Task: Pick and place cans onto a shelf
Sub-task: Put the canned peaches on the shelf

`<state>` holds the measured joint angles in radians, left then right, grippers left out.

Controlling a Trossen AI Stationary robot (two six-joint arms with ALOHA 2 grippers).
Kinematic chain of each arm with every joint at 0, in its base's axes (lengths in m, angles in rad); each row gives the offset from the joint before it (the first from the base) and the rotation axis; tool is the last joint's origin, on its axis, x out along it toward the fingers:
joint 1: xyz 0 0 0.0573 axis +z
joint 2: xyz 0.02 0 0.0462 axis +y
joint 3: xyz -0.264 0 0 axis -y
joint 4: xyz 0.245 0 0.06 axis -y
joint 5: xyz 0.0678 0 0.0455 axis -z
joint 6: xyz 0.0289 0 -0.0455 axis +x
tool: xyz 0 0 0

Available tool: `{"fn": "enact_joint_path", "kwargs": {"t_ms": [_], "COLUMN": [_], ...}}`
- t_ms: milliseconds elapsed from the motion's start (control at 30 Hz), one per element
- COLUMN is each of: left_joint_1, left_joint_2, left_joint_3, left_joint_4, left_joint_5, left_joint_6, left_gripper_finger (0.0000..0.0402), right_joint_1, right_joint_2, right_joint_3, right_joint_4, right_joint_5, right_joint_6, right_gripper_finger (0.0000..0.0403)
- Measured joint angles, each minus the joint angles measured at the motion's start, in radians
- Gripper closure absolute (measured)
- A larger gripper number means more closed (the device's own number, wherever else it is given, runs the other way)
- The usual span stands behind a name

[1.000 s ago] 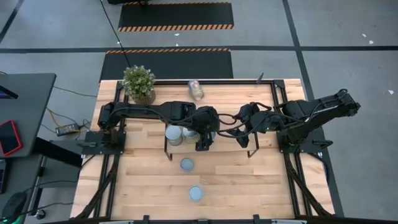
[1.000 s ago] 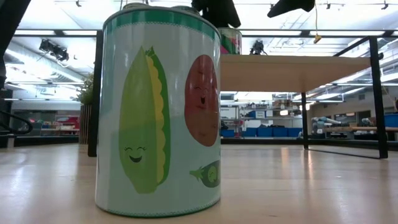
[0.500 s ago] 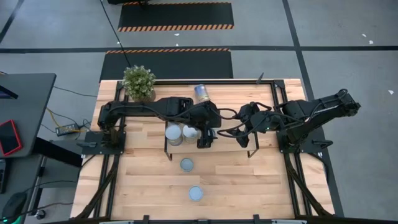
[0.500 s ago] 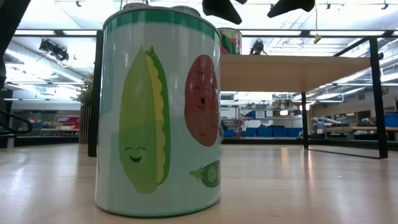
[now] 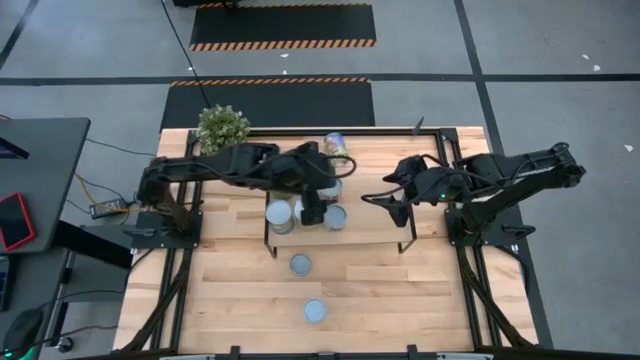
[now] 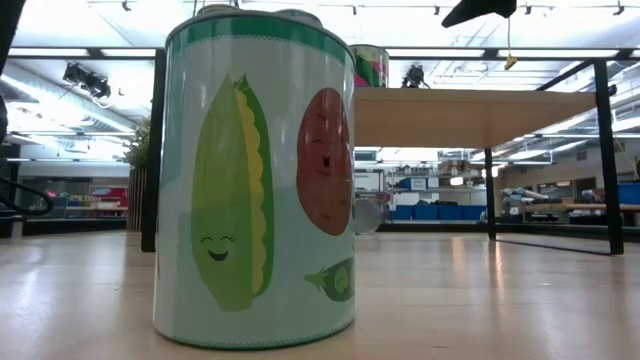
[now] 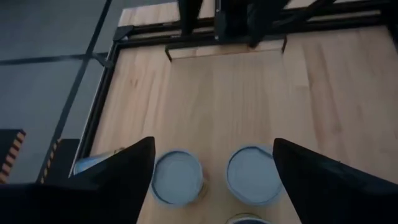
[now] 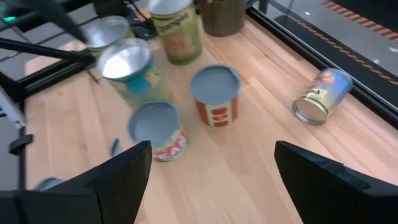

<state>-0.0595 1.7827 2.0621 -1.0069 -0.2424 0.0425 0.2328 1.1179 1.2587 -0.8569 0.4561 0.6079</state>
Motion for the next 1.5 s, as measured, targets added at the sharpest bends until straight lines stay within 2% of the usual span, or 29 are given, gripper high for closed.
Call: {"fn": "enact_joint_path", "kwargs": {"t_ms": [200, 367, 533, 733, 933, 1067, 1267, 1400, 1500], "left_joint_1": [-0.002, 0.001, 0.001, -0.012, 0.002, 0.039, 0.125, 0.180, 0.205], "left_joint_2": [-0.113, -0.211, -0.300, -0.399, -0.542, -0.650, -0.795, -0.869, -0.906], "left_joint_3": [-0.184, -0.355, -0.473, -0.578, -0.713, -0.819, -0.966, -1.058, -1.105], "left_joint_4": [0.102, 0.243, 0.364, 0.384, 0.396, 0.416, 0.524, 0.586, 0.590], "left_joint_5": [-0.020, -0.033, -0.067, -0.106, -0.137, -0.157, -0.132, -0.065, -0.051], "left_joint_6": [-0.056, -0.147, -0.229, -0.291, -0.250, -0.179, -0.088, -0.110, -0.129], "left_gripper_finger": [0.0103, 0.0122, 0.0134, 0.0149, 0.0165, 0.0174, 0.0186, 0.0191, 0.0193], "right_joint_1": [-0.101, -0.272, -0.455, -0.625, -0.721, -0.765, -0.805, -0.835, -0.862], "right_joint_2": [0.013, 0.014, 0.030, 0.124, 0.258, 0.369, 0.558, 0.683, 0.752], "right_joint_3": [0.000, 0.000, 0.000, 0.000, 0.014, 0.104, 0.320, 0.459, 0.514], "right_joint_4": [-0.024, -0.005, 0.055, 0.157, 0.230, 0.214, 0.134, 0.051, 0.019], "right_joint_5": [-0.060, -0.192, -0.320, -0.484, -0.513, -0.532, -0.532, -0.530, -0.525], "right_joint_6": [-0.090, -0.223, -0.356, -0.424, -0.428, -0.408, -0.421, -0.433, -0.469], "right_gripper_finger": [0.0056, 0.0056, 0.0056, 0.0056, 0.0056, 0.0056, 0.0056, 0.0056, 0.0056]}}
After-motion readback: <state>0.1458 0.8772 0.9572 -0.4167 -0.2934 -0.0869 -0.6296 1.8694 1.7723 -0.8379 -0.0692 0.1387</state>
